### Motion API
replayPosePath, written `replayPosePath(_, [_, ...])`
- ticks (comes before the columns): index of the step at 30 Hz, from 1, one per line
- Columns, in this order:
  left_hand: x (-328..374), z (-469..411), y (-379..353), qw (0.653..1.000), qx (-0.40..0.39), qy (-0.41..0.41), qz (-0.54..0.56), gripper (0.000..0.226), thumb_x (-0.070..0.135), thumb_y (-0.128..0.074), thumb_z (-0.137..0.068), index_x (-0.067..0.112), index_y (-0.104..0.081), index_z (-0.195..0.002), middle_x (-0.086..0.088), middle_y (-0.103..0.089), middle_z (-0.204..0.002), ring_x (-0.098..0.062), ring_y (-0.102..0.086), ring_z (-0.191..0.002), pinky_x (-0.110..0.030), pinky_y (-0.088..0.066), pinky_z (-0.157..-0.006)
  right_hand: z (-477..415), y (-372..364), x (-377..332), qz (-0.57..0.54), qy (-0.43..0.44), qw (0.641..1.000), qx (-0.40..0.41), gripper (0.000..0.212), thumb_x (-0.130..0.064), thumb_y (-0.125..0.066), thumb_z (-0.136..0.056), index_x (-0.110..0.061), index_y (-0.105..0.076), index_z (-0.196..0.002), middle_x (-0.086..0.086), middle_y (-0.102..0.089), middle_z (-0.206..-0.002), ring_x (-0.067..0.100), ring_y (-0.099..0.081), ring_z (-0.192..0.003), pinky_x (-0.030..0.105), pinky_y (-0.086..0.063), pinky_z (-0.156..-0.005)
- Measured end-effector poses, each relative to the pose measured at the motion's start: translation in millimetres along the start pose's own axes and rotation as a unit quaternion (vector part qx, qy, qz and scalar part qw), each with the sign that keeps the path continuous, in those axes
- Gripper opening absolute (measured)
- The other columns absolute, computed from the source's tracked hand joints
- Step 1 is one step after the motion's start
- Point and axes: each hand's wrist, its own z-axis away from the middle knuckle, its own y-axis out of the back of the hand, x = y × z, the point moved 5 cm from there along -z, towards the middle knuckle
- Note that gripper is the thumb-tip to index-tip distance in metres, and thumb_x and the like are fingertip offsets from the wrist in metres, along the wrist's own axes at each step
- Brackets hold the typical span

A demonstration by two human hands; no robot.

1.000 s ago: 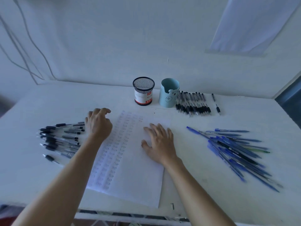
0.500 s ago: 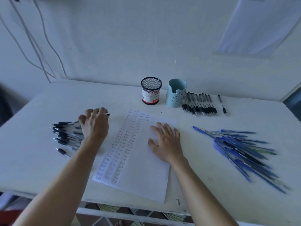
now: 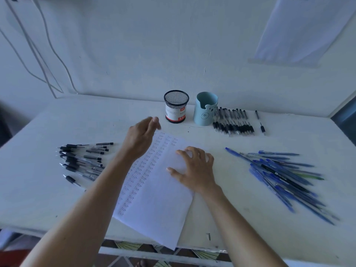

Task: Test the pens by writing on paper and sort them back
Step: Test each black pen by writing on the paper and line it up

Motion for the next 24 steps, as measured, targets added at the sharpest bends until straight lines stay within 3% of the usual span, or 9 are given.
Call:
replayPosePath(2, [6.2,0.7,-5.2,0.999,-0.02,0.024,0.033,0.043,0.049,-0.046,-0.099,0.02,-0.068,-0.077,0.001,-0.051,-0.057,-0.007,-0.045,-0.049,-0.03,-0.038,-0.056,0.5,2.6,-0.2,-0.012,-0.001,1.0,0.007,0.075,-0.081,-0.031,-0.075,-0.036,-0.052,-0.131,-0.006,-0.044,-0.138,0.017,-0.036,-0.134,0.05,-0.012,-0.108])
replayPosePath(5, [10.6,-1.1,-10.7,0.994,-0.004,0.06,0.094,0.031,0.04,-0.045,-0.077,0.017,-0.065,-0.084,-0.005,-0.048,-0.056,-0.015,-0.037,-0.047,-0.027,-0.031,-0.049,-1.1,8.8,3.6,-0.043,-0.011,0.999,0.012,0.071,-0.072,-0.022,-0.082,-0.036,-0.047,-0.137,-0.006,-0.038,-0.149,0.014,-0.026,-0.144,0.048,-0.002,-0.115])
replayPosePath(8, [9.0,-5.7,-20.8,0.972,-0.005,0.119,0.203,0.025,0.034,-0.047,-0.085,0.016,-0.062,-0.094,-0.002,-0.046,-0.059,-0.013,-0.032,-0.043,-0.024,-0.026,-0.044,-5.6,9.8,14.3,-0.034,-0.01,0.998,-0.042,0.079,-0.071,-0.012,-0.08,-0.037,-0.034,-0.148,-0.006,-0.02,-0.163,0.014,-0.004,-0.152,0.045,0.01,-0.119])
replayPosePath(11, [2.4,-11.0,-36.0,0.931,-0.033,0.191,0.31,0.026,0.036,-0.057,-0.099,0.012,-0.058,-0.106,-0.006,-0.05,-0.075,-0.011,-0.024,-0.043,-0.023,-0.019,-0.044,-7.4,5.4,24.5,-0.014,-0.014,0.995,-0.093,0.071,-0.071,-0.021,-0.091,-0.04,-0.019,-0.155,-0.008,-0.003,-0.167,0.013,0.01,-0.152,0.046,0.014,-0.119])
replayPosePath(14, [-5.7,-17.1,-46.4,0.909,-0.014,0.215,0.356,0.013,0.006,-0.057,-0.098,0.004,-0.064,-0.108,-0.007,-0.045,-0.072,-0.009,-0.024,-0.042,-0.021,-0.02,-0.04,-5.0,2.0,25.7,-0.004,-0.014,0.994,-0.109,0.067,-0.068,-0.024,-0.096,-0.04,-0.012,-0.157,-0.009,0.004,-0.167,0.012,0.014,-0.152,0.047,0.016,-0.12])
replayPosePath(16, [-14.0,-18.9,-50.6,0.875,0.026,0.252,0.412,0.024,-0.006,-0.047,-0.093,0.002,-0.069,-0.1,-0.009,-0.054,-0.081,-0.01,-0.04,-0.043,-0.02,-0.031,-0.041,-4.4,1.4,23.9,0.006,-0.005,0.994,-0.11,0.067,-0.067,-0.02,-0.097,-0.039,-0.009,-0.157,-0.008,0.006,-0.167,0.013,0.016,-0.152,0.047,0.016,-0.12])
replayPosePath(18, [-22.8,-19.9,-57.0,0.822,0.044,0.278,0.495,0.031,0.002,-0.041,-0.094,0.002,-0.071,-0.102,-0.01,-0.061,-0.098,-0.018,-0.061,-0.068,-0.022,-0.048,-0.058,-5.3,0.5,24.1,0.016,0.001,0.993,-0.114,0.068,-0.066,-0.016,-0.097,-0.037,-0.006,-0.158,-0.005,0.008,-0.167,0.015,0.017,-0.152,0.047,0.015,-0.121])
replayPosePath(20, [-30.3,-21.3,-64.9,0.794,0.02,0.274,0.542,0.039,0.017,-0.035,-0.099,0.003,-0.069,-0.111,-0.011,-0.06,-0.099,-0.024,-0.064,-0.084,-0.029,-0.051,-0.073,-5.9,-1.2,24.6,0.028,0.001,0.992,-0.119,0.073,-0.068,-0.008,-0.093,-0.035,-0.004,-0.158,-0.003,0.008,-0.167,0.018,0.016,-0.152,0.047,0.014,-0.121])
replayPosePath(24, [-32.3,-23.8,-77.6,0.822,-0.022,0.263,0.504,0.051,0.033,-0.031,-0.107,-0.001,-0.068,-0.102,-0.016,-0.066,-0.08,-0.024,-0.067,-0.065,-0.029,-0.056,-0.064,-6.3,-3.7,23.8,0.023,-0.005,0.993,-0.115,0.086,-0.069,0.004,-0.081,-0.033,-0.007,-0.158,0.0,0.003,-0.167,0.02,0.011,-0.153,0.047,0.011,-0.122])
